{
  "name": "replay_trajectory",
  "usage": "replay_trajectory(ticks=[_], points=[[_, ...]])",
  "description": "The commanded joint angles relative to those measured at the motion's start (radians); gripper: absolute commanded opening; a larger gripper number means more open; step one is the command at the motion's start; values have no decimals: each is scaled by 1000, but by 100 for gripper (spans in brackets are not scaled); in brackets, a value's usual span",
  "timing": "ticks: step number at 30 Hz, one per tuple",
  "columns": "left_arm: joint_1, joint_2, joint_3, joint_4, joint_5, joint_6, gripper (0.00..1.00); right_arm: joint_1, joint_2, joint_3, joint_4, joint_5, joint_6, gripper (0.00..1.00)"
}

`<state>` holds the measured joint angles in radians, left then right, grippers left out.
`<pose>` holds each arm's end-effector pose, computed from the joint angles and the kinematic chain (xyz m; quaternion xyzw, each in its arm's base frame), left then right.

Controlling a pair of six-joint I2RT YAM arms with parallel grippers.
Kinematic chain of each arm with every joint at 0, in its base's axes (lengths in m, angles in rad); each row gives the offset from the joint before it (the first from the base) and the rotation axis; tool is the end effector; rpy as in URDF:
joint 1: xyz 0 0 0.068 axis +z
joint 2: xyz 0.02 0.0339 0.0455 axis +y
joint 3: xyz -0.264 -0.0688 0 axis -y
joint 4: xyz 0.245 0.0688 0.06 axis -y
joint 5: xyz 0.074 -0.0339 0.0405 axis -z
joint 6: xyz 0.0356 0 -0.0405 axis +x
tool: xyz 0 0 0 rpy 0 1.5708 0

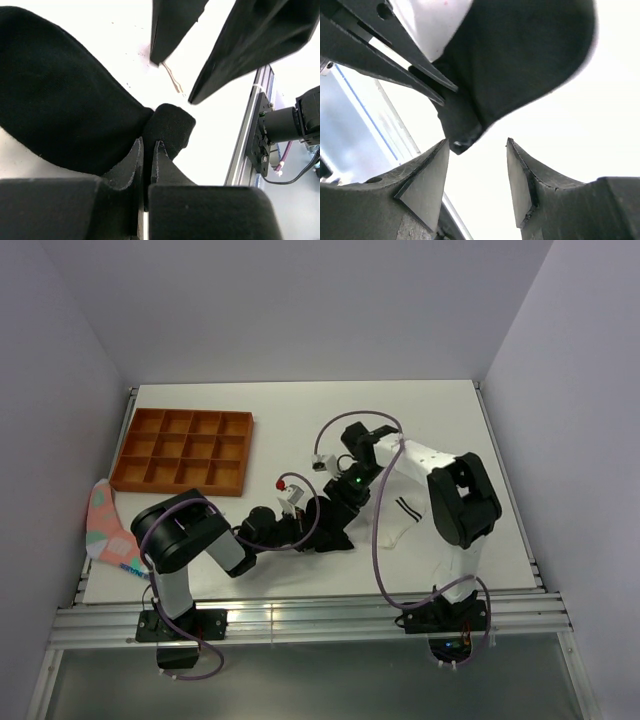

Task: Roll the socks
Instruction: Roll the sock at the center of the board.

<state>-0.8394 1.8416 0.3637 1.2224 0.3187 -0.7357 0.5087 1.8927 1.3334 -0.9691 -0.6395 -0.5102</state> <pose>0.1770 -0.2139 0.1023 0.1374 0.7753 -0.5163 0.3368 0.2930 0.1877 0.1823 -0.4687 0.8253 0.3142 0.0204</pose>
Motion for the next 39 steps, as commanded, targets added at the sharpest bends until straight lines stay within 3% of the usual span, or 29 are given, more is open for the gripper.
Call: replay_trajectory(ticks=[1, 18, 24, 39], points=[[-12, 31, -29, -130, 3, -14, 0, -38, -76, -43, 55, 4, -10, 57], [17, 54, 14, -325, 59, -86, 0, -30, -493, -408, 369, 141, -218, 57], [25, 90, 21, -366, 91, -119, 0, 43, -618, -549, 469, 178, -289, 59], [42, 136, 43, -478, 137, -134, 0, 300, -682, -717, 658, 317, -324, 65]])
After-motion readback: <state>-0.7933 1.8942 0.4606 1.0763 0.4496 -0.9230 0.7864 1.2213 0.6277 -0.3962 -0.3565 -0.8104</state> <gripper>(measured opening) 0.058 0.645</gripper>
